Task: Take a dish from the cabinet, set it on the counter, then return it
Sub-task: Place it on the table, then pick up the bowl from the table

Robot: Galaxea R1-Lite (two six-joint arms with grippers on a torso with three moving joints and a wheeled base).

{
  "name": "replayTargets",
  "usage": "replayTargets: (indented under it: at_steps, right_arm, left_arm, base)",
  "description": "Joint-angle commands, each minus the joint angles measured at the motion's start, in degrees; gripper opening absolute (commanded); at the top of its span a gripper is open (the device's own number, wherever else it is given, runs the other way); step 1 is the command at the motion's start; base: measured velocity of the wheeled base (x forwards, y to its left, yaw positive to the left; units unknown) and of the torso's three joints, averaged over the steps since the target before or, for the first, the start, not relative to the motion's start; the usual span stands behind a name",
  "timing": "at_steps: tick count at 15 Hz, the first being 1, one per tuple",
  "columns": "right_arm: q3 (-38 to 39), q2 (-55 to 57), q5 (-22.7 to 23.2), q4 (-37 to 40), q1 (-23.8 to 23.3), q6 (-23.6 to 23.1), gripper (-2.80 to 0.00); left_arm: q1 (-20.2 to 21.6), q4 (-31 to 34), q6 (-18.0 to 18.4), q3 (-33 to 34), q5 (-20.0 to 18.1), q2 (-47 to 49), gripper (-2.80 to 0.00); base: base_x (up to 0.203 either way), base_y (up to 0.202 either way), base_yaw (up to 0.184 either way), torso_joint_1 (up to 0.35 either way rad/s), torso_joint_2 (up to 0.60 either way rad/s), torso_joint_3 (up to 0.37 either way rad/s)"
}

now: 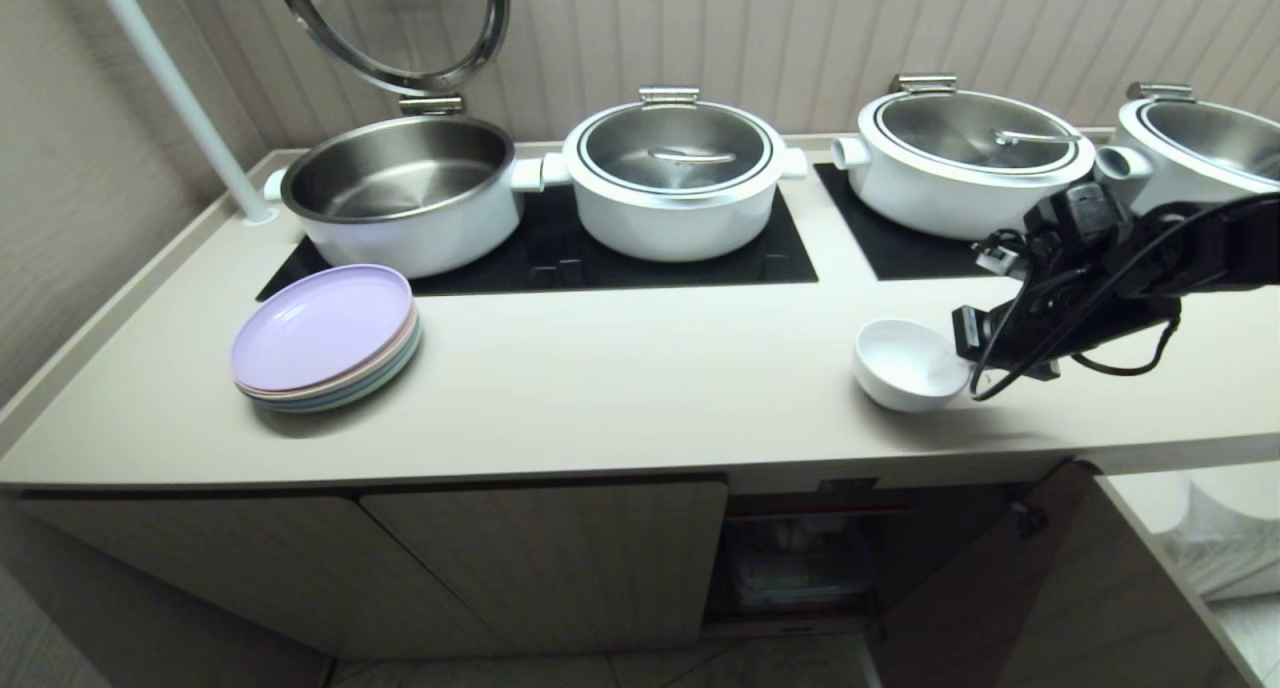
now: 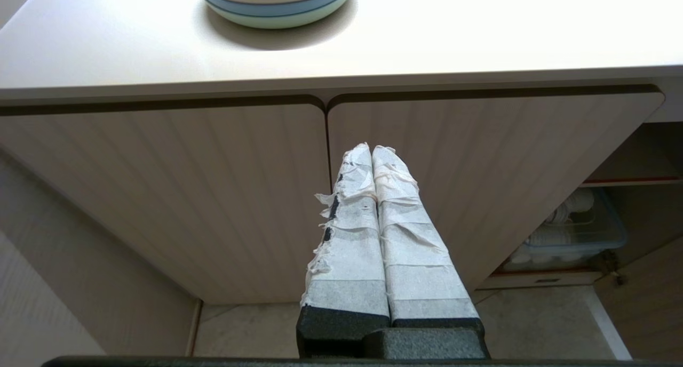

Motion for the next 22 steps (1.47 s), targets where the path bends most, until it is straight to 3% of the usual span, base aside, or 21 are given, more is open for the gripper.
replayTargets:
  at_steps: [1, 2, 16, 19, 22]
  right_arm:
    - [0.01, -0.33, 0.11, 0.14, 0.1, 0.06, -2.8]
    - [0.01, -0.33, 0.11, 0.06, 0.19, 0.14, 0.0]
    - [0.79, -2.44, 0.02, -2.17, 0.45, -0.56, 0.0]
    - [3.58, -4.23, 0.11, -3.07, 0.29, -5.23, 0.0]
    - [6.83, -6.3, 0.03, -7.52, 0.28, -6.96, 0.0]
  left_arm:
    - [0.0, -0.02, -0.02, 0.0, -0.02, -0.02, -2.8]
    - [0.0, -0.02, -0.02, 0.0, -0.02, -0.02, -2.8]
    - [0.0, -0.02, -0.02, 0.0, -0.02, -0.02, -2.8]
    - [0.0, -0.02, -0.02, 0.0, -0.02, -0.02, -2.8]
    - [0.0, -0.02, -0.02, 0.0, -0.02, -0.02, -2.8]
  base:
    - [0.0, 0.0, 0.0, 0.0, 0.0, 0.0]
    - [0.0, 0.0, 0.0, 0.0, 0.0, 0.0]
    - [0.0, 0.0, 0.0, 0.0, 0.0, 0.0]
    - [0.0, 0.0, 0.0, 0.0, 0.0, 0.0]
    - [0.0, 0.0, 0.0, 0.0, 0.0, 0.0]
